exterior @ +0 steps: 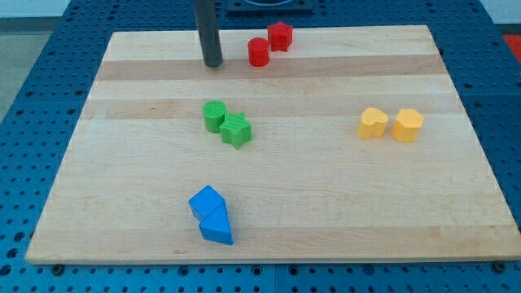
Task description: Move the red star to the top right
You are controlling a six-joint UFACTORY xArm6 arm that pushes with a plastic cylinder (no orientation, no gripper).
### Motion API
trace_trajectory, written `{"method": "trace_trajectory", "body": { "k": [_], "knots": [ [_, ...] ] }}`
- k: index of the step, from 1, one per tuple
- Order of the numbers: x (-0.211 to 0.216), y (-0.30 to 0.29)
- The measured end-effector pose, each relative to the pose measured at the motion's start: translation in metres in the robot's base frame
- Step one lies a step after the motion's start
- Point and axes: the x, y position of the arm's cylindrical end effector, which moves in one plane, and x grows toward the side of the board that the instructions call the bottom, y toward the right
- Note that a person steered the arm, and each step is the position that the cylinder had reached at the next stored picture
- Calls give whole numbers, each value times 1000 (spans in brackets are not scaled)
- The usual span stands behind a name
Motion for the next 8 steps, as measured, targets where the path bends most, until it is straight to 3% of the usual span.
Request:
{"method": "trace_trajectory", "body": {
  "k": [2, 5, 6, 8],
  "knots": [
    [-72, 35],
    [-54, 55],
    [-54, 112],
    [-55, 142]
  ]
}}
